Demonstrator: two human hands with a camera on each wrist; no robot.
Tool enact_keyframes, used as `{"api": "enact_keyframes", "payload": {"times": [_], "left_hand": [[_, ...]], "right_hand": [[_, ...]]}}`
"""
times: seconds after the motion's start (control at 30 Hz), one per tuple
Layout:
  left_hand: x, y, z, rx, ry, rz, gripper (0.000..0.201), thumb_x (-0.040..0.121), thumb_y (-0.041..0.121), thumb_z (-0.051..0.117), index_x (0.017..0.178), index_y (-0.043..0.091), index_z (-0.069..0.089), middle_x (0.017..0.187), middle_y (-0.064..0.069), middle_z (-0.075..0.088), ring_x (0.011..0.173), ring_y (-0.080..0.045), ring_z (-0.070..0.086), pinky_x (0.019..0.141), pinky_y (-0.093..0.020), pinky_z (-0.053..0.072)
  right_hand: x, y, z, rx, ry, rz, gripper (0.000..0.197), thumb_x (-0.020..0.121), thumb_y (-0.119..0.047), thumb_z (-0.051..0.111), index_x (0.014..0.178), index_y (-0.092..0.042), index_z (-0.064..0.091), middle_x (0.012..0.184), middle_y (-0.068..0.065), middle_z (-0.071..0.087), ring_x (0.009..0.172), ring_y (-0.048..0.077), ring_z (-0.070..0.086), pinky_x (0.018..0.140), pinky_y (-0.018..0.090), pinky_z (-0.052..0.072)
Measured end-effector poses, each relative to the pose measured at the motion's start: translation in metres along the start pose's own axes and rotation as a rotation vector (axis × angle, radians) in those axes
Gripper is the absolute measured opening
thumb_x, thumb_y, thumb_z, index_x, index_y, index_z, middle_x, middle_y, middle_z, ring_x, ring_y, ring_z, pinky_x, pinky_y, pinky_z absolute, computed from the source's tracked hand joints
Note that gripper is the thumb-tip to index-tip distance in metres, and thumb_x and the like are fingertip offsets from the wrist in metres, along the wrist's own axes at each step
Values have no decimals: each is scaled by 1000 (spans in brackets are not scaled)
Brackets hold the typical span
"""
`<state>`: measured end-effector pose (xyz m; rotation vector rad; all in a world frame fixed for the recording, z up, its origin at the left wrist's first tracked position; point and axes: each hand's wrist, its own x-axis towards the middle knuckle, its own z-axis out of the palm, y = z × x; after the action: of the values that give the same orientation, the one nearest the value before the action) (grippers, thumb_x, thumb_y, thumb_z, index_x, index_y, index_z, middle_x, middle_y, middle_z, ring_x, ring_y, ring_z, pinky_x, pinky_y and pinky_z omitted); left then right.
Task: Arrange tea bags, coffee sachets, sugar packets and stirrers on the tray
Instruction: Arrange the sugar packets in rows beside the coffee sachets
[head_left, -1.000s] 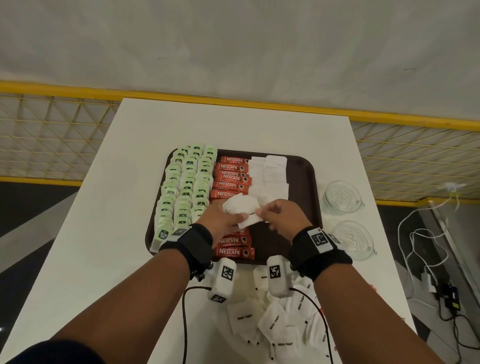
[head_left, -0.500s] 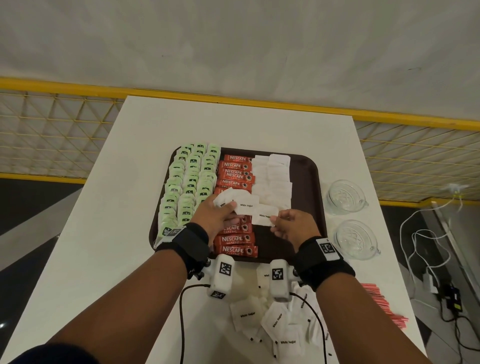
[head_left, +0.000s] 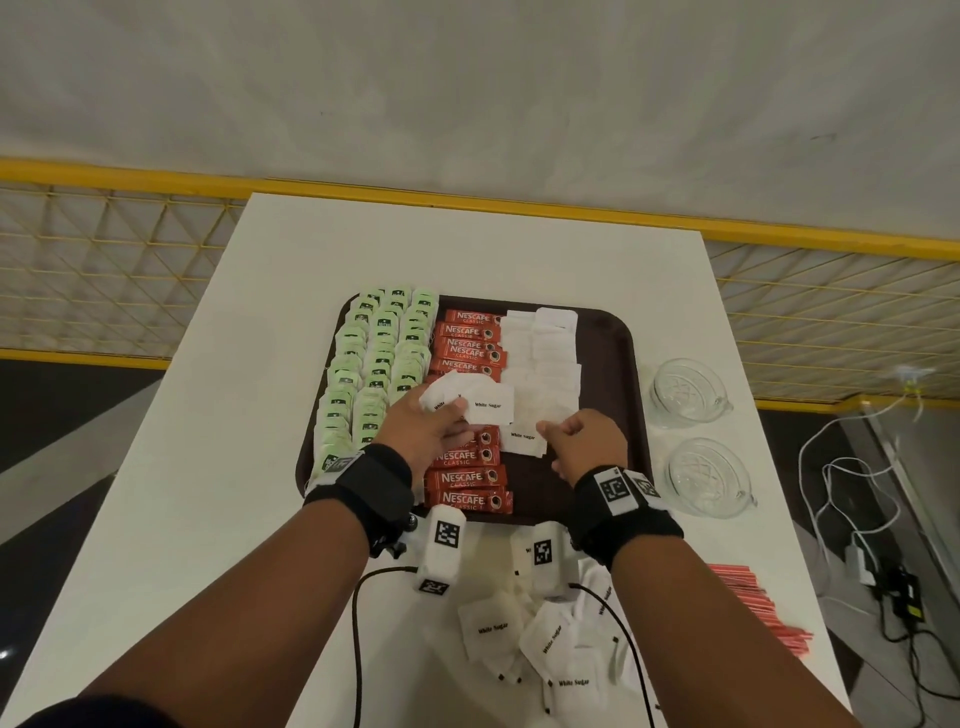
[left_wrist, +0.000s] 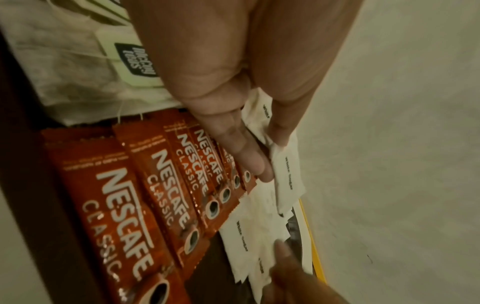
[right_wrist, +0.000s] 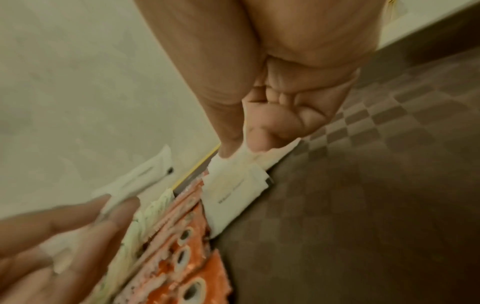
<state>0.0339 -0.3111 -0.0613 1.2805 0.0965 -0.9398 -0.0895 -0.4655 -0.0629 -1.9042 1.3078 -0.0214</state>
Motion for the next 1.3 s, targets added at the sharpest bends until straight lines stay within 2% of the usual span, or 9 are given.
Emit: {"api": "enact_keyframes", "payload": {"times": [0.1,0.2,0.3,0.7,0.87,0.97,1.07,1.17,1.3], "left_hand": [[-2,-3,5,32,-24,0,42,91,6,65,131,8,51,114,-17,70,89,-27,73,66,-26,59],[-6,-7,15,76,-84,2,40,91,7,65,130,8,54,114,-17,69,88,-26,72,68,-28,60],[-8,-9,21,110,-120,-13,37,93,7,63,129,8,54,111,-16,71,87,-25,72,74,-30,60],[-10,-6,7,123,-65,-62,37,92,5,64,126,11,51,107,-21,71,77,-21,73,66,-26,61],[-13,-3,8,135,-82,-65,27,92,5,65,113,17,54,103,-22,71,75,-21,73,65,-26,61],[-14,-5,11,149,-106,-52,22,92,5,64,110,16,57,101,-23,72,74,-20,73,69,-28,60],[-14,-10,15,179,-129,-49,30,92,5,65,120,6,57,100,-24,72,75,-21,73,67,-27,60],[-13,-11,16,186,-140,-66,33,94,7,62,127,3,54,101,-24,71,75,-21,73,67,-27,59],[-11,-4,13,142,-101,-115,24,101,7,44,124,5,50,96,-21,70,71,-22,73,63,-27,59]], "right_hand": [[-5,-7,-4,144,-68,-90,35,89,-48,62,84,-13,63,80,5,69,70,20,66,72,37,58],[-15,-10,-8,369,-228,-87,17,89,-29,69,91,-13,64,85,5,70,70,14,64,64,28,55],[-16,0,-13,454,-217,-57,10,88,-15,70,95,-9,65,88,9,71,68,13,63,59,23,53],[12,33,-12,77,-32,71,21,83,-24,75,90,-11,60,73,7,69,56,15,64,66,35,59],[8,25,-13,-48,105,-35,28,82,-37,73,90,-16,57,85,0,63,80,18,62,73,30,48],[-3,8,-12,39,-53,-150,29,89,-43,65,93,-15,62,87,-2,66,77,14,63,71,30,51],[-15,-4,-6,270,-271,-112,24,89,-29,69,100,-9,64,88,6,71,69,12,65,61,25,53],[-16,-2,-6,378,-238,-83,16,88,-15,69,100,-5,64,91,13,72,68,13,65,60,25,54],[-11,11,-11,288,-133,-59,10,90,-16,67,98,-12,62,90,8,70,67,11,63,61,23,53]]}}
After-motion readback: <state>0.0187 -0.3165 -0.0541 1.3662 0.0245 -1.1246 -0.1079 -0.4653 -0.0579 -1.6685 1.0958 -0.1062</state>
